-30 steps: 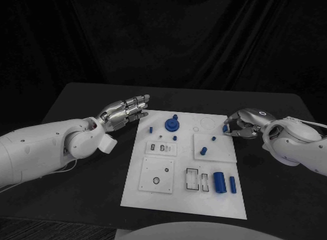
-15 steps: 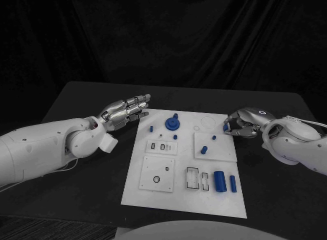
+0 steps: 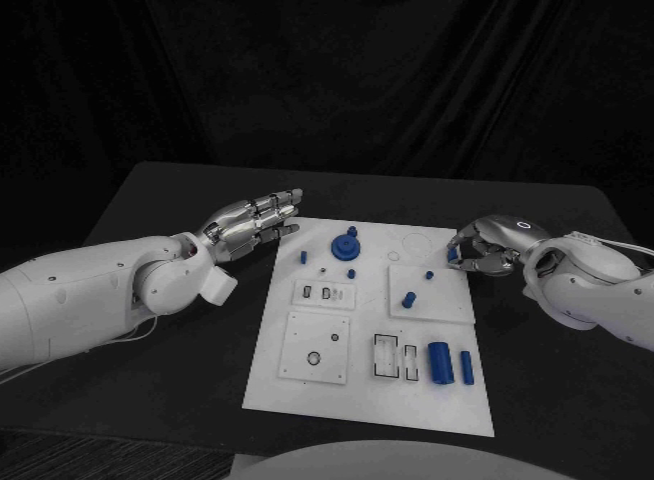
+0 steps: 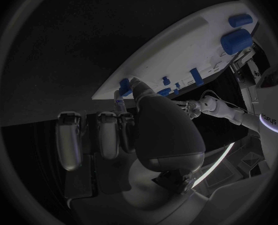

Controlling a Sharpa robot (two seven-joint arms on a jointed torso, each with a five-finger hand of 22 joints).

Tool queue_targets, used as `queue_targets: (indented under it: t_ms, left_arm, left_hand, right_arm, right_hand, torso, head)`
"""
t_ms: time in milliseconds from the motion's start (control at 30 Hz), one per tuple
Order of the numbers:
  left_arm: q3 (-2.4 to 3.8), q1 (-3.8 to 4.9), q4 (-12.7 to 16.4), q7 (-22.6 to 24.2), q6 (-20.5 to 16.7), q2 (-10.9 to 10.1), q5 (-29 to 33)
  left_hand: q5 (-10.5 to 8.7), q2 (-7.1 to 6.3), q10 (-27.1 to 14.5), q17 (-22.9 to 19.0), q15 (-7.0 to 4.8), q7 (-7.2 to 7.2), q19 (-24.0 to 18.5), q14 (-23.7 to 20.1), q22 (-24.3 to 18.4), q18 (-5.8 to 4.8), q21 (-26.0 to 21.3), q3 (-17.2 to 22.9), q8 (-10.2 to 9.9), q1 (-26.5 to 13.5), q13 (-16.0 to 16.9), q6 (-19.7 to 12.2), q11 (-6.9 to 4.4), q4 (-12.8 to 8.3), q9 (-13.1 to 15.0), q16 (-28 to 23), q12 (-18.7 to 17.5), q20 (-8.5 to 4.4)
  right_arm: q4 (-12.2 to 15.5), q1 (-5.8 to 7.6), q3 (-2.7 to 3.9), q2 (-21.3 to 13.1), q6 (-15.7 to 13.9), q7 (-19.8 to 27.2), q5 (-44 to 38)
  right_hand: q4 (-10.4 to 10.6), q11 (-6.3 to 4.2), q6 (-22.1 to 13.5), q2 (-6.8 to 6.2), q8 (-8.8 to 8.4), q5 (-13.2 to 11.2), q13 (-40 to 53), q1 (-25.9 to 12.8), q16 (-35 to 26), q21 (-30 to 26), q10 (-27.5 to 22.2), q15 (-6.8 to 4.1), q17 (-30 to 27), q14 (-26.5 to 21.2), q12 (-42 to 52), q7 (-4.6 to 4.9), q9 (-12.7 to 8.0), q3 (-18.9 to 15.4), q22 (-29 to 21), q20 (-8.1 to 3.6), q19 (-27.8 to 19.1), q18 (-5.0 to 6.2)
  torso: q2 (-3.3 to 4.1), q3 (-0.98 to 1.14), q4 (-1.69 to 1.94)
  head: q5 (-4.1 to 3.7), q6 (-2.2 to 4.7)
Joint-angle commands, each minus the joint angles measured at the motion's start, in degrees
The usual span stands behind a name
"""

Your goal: Assemble the parts on the task board

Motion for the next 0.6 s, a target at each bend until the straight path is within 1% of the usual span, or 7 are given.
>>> queue_targets:
  t_ms: [33,133,333,433,500,567,600]
  left_arm:
    - [0.05,-0.1,0.0,0.5,0.8,0.1,0.1]
    - [0.05,-0.12,-0.1,0.4,0.8,0.1,0.1]
    - [0.05,-0.15,-0.2,0.4,0.8,0.1,0.1]
    - [0.05,-0.17,-0.3,0.3,0.8,0.2,0.1]
    - [0.05,-0.18,-0.3,0.3,0.8,0.2,0.1]
    - [0.05,-0.19,-0.3,0.3,0.8,0.2,0.1]
    - [0.05,-0.19,-0.3,0.3,0.8,0.2,0.1]
  left_hand:
    - [0.22,0.04,0.0,0.0,0.51,0.12,0.0,0.0,0.1,0.55,0.2,0.1,0.2,-0.4,0.0,0.3,0.02,-0.3,0.0,0.1,0.1,0.39]
    - [0.22,0.04,0.0,0.0,0.51,0.12,0.0,0.0,0.1,0.55,0.2,0.1,0.2,-0.4,0.0,0.3,0.02,-0.3,0.0,0.1,0.1,0.39]
    - [0.22,0.04,0.0,0.0,0.51,0.12,0.0,0.0,0.1,0.55,0.2,0.1,0.2,-0.4,0.0,0.3,0.02,-0.3,0.0,0.1,0.1,0.39]
    - [0.22,0.04,0.0,0.0,0.51,0.12,0.0,0.0,0.1,0.55,0.2,0.1,0.2,-0.4,0.0,0.3,0.02,-0.3,0.0,0.1,0.1,0.39]
    - [0.26,0.11,0.0,0.0,0.54,0.17,0.0,0.0,0.1,0.55,0.2,0.2,0.2,-0.4,0.0,0.3,0.04,-0.3,0.0,0.1,0.1,0.41]
    - [0.26,0.11,0.0,0.0,0.54,0.17,0.0,0.0,0.1,0.55,0.2,0.2,0.2,-0.4,0.0,0.3,0.04,-0.3,0.0,0.1,0.1,0.41]
    - [0.26,0.11,0.0,0.0,0.54,0.17,0.0,0.0,0.1,0.55,0.2,0.2,0.2,-0.4,0.0,0.3,0.04,-0.3,0.0,0.1,0.1,0.41]
  right_arm:
    - [0.0,-0.18,0.02,0.1,-0.7,0.6,-0.2]
    - [0.0,-0.19,0.02,0.1,-0.9,0.8,-0.2]
    - [0.0,-0.2,0.03,0.2,-1.3,0.9,-0.2]
    - [0.0,-0.21,0.03,0.2,-1.9,0.9,-0.2]
    - [0.0,-0.21,0.03,0.2,-2.4,1.0,-0.2]
    - [0.1,-0.22,0.03,0.2,-3.4,1.2,-0.2]
    - [0.2,-0.22,0.03,0.1,-3.8,1.3,-0.2]
  right_hand:
    - [-0.5,0.13,1.3,0.03,0.74,0.4,15.1,0.7,0.2,0.1,5.9,0.05,15.1,5.9,0.1,-0.02,0.9,0.1,15.1,-0.03,6.1,-0.91]
    - [-0.8,0.05,2.1,0.16,1.33,1.1,15.1,1.0,0.2,0.1,5.9,-0.03,15.1,5.9,0.1,-0.11,1.7,0.2,15.1,-0.12,6.1,-0.91]
    - [-1.3,-0.22,4.5,0.7,3.16,2.7,15.1,1.4,0.2,0.1,5.9,-0.29,15.1,5.9,0.1,-0.46,4.4,0.4,15.1,-0.35,6.1,-0.91]
    - [-1.5,-0.3,5.2,1.15,3.77,3.0,15.1,1.7,0.2,0.1,5.9,-0.4,15.1,5.9,0.1,-0.56,5.4,0.6,15.1,-0.45,6.1,-0.91]
    - [-1.7,-0.34,5.6,1.77,4.12,3.4,15.1,1.9,0.2,0.1,5.9,-0.47,15.1,5.9,0.1,-0.61,6.0,0.9,15.1,-0.52,6.1,-0.91]
    - [-1.9,-0.47,6.3,2.57,4.77,5.4,15.1,2.1,0.2,0.1,5.9,-0.58,15.1,5.9,0.1,-0.77,7.3,1.4,15.1,-0.64,6.1,-0.91]
    - [-1.9,-0.47,6.3,2.57,4.77,5.4,15.1,2.1,0.2,0.1,5.9,-0.58,15.1,5.9,0.1,-0.77,7.3,1.4,15.1,-0.64,6.1,-0.91]
  torso:
    - [-0.02,0.02,0.03]
    - [-0.02,0.02,0.03]
    - [-0.03,-0.02,-0.03]
    - [-0.04,-0.03,0.0]
    - [-0.05,-0.02,0.0]
    - [-0.03,-0.01,0.0]
    - [-0.04,-0.01,0.01]
  head:
    - [0.0,0.05]
    - [0.0,0.05]
    - [0.09,-0.06]
    - [0.1,-0.11]
    - [0.15,-0.11]
    - [0.17,-0.1]
    - [0.26,-0.1]
